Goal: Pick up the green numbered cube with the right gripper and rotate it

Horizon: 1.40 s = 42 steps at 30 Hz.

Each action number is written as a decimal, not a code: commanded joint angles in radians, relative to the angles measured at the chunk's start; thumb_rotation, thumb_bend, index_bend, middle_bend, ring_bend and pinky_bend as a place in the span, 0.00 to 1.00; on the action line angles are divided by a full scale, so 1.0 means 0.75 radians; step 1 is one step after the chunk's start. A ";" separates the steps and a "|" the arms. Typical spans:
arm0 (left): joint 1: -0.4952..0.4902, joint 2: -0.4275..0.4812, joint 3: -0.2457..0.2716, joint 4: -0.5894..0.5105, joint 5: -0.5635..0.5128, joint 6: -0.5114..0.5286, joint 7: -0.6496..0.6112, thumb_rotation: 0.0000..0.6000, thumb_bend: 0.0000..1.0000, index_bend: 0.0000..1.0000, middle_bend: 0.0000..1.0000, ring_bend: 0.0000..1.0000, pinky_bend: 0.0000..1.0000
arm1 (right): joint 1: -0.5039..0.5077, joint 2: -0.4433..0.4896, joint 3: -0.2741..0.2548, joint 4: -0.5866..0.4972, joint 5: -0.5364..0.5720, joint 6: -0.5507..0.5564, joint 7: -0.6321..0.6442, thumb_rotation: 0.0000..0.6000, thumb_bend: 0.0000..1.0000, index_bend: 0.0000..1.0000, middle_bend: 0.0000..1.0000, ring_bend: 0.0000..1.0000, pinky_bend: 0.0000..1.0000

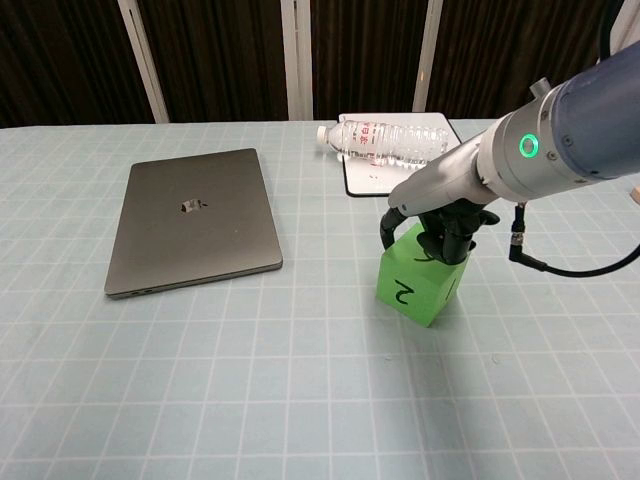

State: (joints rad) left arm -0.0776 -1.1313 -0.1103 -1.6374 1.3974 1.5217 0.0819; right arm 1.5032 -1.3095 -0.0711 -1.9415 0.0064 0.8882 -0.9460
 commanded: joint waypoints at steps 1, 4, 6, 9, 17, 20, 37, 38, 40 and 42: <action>0.000 0.000 0.000 0.000 0.000 0.001 0.000 1.00 0.32 0.10 0.00 0.00 0.00 | 0.007 0.010 -0.008 -0.030 -0.005 -0.002 0.000 1.00 0.85 0.19 0.83 0.87 0.75; 0.000 0.000 0.000 0.000 -0.002 0.000 0.001 1.00 0.31 0.10 0.00 0.00 0.00 | 0.013 0.021 -0.018 -0.059 -0.014 -0.003 0.000 1.00 0.85 0.19 0.83 0.87 0.75; 0.000 -0.001 0.000 0.000 -0.003 -0.002 0.003 1.00 0.32 0.10 0.00 0.00 0.00 | 0.019 0.025 -0.026 -0.078 -0.020 0.000 -0.003 1.00 0.85 0.19 0.83 0.87 0.75; -0.001 -0.002 0.000 -0.001 -0.003 -0.002 0.007 1.00 0.31 0.10 0.00 0.00 0.00 | 0.030 0.027 -0.037 -0.105 -0.025 0.010 -0.010 1.00 0.85 0.19 0.83 0.87 0.75; 0.001 0.001 -0.001 -0.006 -0.009 -0.003 0.008 1.00 0.32 0.10 0.00 0.00 0.00 | 0.056 0.022 -0.068 -0.169 -0.026 0.034 -0.024 1.00 0.85 0.19 0.83 0.87 0.75; 0.000 0.002 -0.001 -0.006 -0.009 -0.004 0.007 1.00 0.32 0.10 0.00 0.00 0.00 | 0.063 0.020 -0.081 -0.182 -0.026 0.045 -0.028 1.00 0.85 0.19 0.83 0.87 0.75; 0.000 0.004 -0.004 -0.004 -0.016 -0.006 0.001 1.00 0.32 0.10 0.00 0.00 0.00 | -0.063 0.256 0.053 -0.332 -0.287 0.010 0.276 1.00 0.81 0.09 0.58 0.64 0.56; 0.000 0.005 -0.004 -0.003 -0.016 -0.008 -0.001 1.00 0.32 0.10 0.00 0.00 0.00 | -0.098 0.295 0.072 -0.345 -0.331 0.008 0.330 1.00 0.76 0.08 0.49 0.56 0.49; -0.001 0.007 -0.004 -0.003 -0.015 -0.010 -0.006 1.00 0.32 0.10 0.00 0.00 0.00 | -0.189 0.371 0.106 -0.366 -0.447 0.066 0.441 1.00 0.65 0.06 0.37 0.45 0.39; 0.000 0.009 -0.003 -0.003 -0.014 -0.009 -0.010 1.00 0.31 0.10 0.00 0.00 0.00 | -0.290 0.425 0.116 -0.383 -0.573 0.183 0.521 1.00 0.53 0.05 0.26 0.34 0.31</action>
State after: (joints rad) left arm -0.0778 -1.1248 -0.1127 -1.6400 1.3869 1.5146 0.0747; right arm 1.3906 -1.0740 -0.0220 -2.1939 -0.2997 0.9399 -0.6464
